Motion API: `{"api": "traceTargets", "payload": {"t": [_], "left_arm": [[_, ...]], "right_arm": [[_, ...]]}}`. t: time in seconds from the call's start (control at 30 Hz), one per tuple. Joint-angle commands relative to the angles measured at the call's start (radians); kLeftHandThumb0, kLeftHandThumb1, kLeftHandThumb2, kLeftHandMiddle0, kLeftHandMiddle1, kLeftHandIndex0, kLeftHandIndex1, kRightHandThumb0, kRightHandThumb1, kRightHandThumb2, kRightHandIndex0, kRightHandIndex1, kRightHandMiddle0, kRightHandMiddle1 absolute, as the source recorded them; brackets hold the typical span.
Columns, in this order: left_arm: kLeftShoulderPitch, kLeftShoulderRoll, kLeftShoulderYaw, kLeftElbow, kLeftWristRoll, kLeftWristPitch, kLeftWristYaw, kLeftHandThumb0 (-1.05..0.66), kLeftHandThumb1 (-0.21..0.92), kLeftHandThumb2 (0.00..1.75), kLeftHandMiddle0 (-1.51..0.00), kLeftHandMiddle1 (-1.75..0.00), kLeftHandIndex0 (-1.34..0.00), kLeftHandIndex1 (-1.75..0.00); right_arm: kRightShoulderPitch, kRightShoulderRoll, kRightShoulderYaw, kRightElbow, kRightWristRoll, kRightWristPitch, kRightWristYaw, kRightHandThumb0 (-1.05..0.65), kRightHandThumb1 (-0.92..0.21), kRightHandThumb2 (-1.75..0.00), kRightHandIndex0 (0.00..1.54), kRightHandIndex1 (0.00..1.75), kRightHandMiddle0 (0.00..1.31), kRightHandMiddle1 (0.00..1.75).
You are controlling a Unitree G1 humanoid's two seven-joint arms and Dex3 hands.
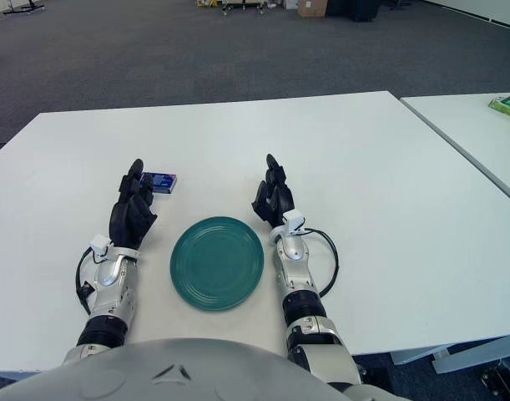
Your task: Put the gum into the plate.
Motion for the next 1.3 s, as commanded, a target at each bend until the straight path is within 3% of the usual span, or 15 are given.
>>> {"api": "traceTargets", "payload": {"t": [0.0, 0.27, 0.37, 0.43, 0.5, 0.57, 0.63, 0.7, 0.8, 0.9, 1.03, 1.13, 1.27], "left_arm": [[0.084, -0.035, 0.008, 0.096, -0.024, -0.008, 0.001, -1.01, 0.92, 0.91, -0.14, -0.01, 0.00, -0.25], [0.083, -0.036, 0.012, 0.090, -0.042, -0.009, -0.021, -1.01, 0.92, 0.90, -0.15, -0.01, 0.00, -0.29], [0.087, -0.038, 0.015, 0.073, -0.066, 0.006, -0.043, -1.01, 0.92, 0.86, -0.16, -0.01, 0.00, -0.41], [0.098, -0.028, 0.008, -0.012, -0.096, 0.059, -0.059, -1.03, 0.92, 0.77, -0.21, -0.02, 0.00, -0.67], [0.107, -0.016, 0.001, -0.091, -0.116, 0.110, -0.064, -1.04, 0.92, 0.73, -0.23, -0.02, 0.00, -0.77], [0.106, 0.040, -0.002, -0.292, -0.133, 0.219, -0.038, -1.02, 0.92, 0.62, -0.26, -0.02, -0.01, -0.86], [0.094, 0.081, 0.012, -0.461, -0.060, 0.263, 0.026, -0.99, 0.92, 0.53, -0.27, -0.02, -0.01, -0.87], [0.077, 0.101, 0.047, -0.525, 0.076, 0.219, 0.093, -0.96, 0.92, 0.47, -0.28, -0.02, 0.00, -0.87], [0.024, 0.143, 0.114, -0.464, 0.346, 0.060, 0.250, -0.95, 0.92, 0.41, -0.29, -0.02, 0.00, -0.86], [-0.061, 0.228, 0.141, -0.395, 0.560, -0.017, 0.407, -0.97, 0.92, 0.36, -0.29, -0.02, 0.00, -0.85], [-0.237, 0.421, 0.118, -0.295, 0.742, 0.017, 0.529, -1.02, 0.92, 0.34, -0.32, -0.03, 0.00, -0.91], [-0.283, 0.499, 0.084, -0.259, 0.840, 0.048, 0.598, -1.04, 0.92, 0.35, -0.33, -0.03, 0.00, -0.98], [-0.336, 0.614, -0.004, -0.264, 1.040, 0.162, 0.640, -1.05, 0.92, 0.39, -0.32, -0.02, 0.00, -0.98]], "right_arm": [[0.110, 0.002, -0.020, 0.085, 0.026, 0.015, 0.000, -0.76, -0.92, -0.95, 0.01, 0.00, 0.00, 0.15], [0.117, 0.006, -0.020, 0.067, 0.029, 0.038, -0.003, -0.77, -0.92, -0.94, 0.01, 0.00, 0.00, 0.15], [0.120, 0.007, -0.019, 0.060, 0.029, 0.044, -0.003, -0.77, -0.92, -0.94, 0.01, 0.00, 0.00, 0.14], [0.124, 0.009, -0.017, 0.052, 0.030, 0.048, -0.001, -0.78, -0.92, -0.94, 0.00, 0.00, 0.00, 0.14], [0.127, 0.009, -0.017, 0.046, 0.030, 0.052, 0.001, -0.78, -0.92, -0.94, 0.00, 0.00, 0.00, 0.14], [0.125, 0.009, -0.015, 0.044, 0.029, 0.055, 0.006, -0.77, -0.92, -0.94, 0.00, 0.00, 0.00, 0.14], [0.124, 0.008, -0.014, 0.042, 0.029, 0.057, 0.009, -0.77, -0.92, -0.94, 0.01, 0.00, 0.00, 0.14], [0.121, 0.007, -0.015, 0.040, 0.029, 0.061, 0.011, -0.77, -0.92, -0.94, 0.01, 0.00, 0.00, 0.14], [0.113, 0.003, -0.015, 0.040, 0.027, 0.070, 0.010, -0.76, -0.92, -0.93, 0.01, 0.01, 0.00, 0.14], [0.107, -0.006, -0.010, 0.040, 0.008, 0.066, -0.003, -0.74, -0.92, -0.93, 0.02, 0.01, 0.00, 0.19], [0.122, -0.020, 0.005, 0.002, -0.038, 0.052, -0.039, -0.71, -0.92, -0.93, 0.04, 0.01, 0.00, 0.25], [0.130, -0.018, 0.008, -0.017, -0.046, 0.049, -0.051, -0.69, -0.92, -0.93, 0.04, 0.01, 0.00, 0.29], [0.144, 0.004, -0.001, -0.046, -0.026, 0.022, -0.062, -0.66, -0.92, -0.94, 0.05, 0.01, 0.00, 0.36]]}}
